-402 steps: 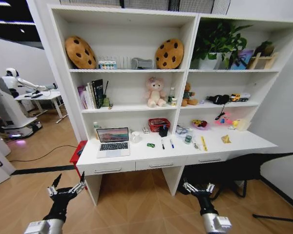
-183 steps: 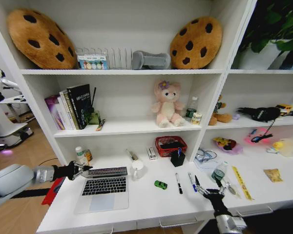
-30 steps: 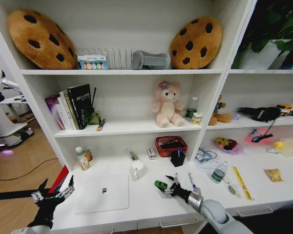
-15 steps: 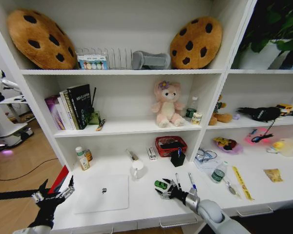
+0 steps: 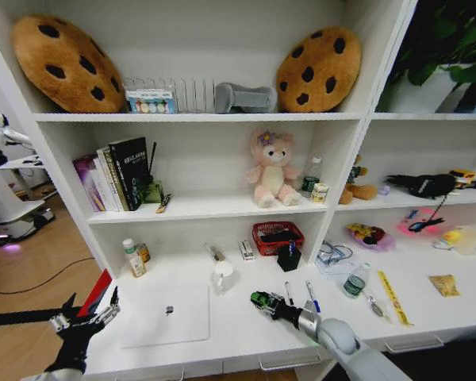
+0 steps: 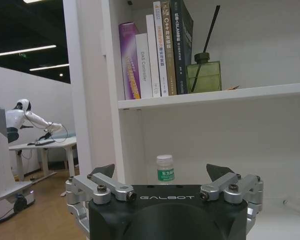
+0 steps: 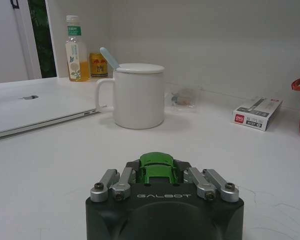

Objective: Organize the objects on the table.

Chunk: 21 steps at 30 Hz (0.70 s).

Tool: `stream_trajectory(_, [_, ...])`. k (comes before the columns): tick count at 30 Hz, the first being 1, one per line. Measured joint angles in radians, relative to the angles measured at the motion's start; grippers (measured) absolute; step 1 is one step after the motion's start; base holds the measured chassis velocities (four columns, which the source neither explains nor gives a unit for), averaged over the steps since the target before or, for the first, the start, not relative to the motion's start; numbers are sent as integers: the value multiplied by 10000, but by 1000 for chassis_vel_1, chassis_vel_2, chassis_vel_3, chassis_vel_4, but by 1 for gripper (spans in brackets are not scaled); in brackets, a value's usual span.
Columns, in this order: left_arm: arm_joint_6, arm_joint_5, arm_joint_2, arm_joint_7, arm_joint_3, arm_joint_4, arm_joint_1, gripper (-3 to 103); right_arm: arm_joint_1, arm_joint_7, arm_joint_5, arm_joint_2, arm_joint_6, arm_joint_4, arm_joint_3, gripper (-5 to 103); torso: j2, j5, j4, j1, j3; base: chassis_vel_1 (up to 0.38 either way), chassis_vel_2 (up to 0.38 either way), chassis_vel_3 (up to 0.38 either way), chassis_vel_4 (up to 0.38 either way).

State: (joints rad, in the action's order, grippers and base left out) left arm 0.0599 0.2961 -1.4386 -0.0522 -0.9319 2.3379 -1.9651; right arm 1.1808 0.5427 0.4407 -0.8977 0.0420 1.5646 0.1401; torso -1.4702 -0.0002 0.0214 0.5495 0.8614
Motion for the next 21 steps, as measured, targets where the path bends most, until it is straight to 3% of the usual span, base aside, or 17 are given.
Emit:
stream_trajectory(10, [1, 16, -29, -1, -23, -11, -9, 100, -180, 127, 252, -26, -7, -45, 17, 36, 0, 4, -3, 0, 1, 0, 0, 0, 0])
stream_trajectory(21, [-6, 33, 9, -15, -7, -35, -9, 100, 374, 154, 526, 216, 5, 894, 1092, 36, 1, 3, -1, 0, 0, 0, 0, 0, 0])
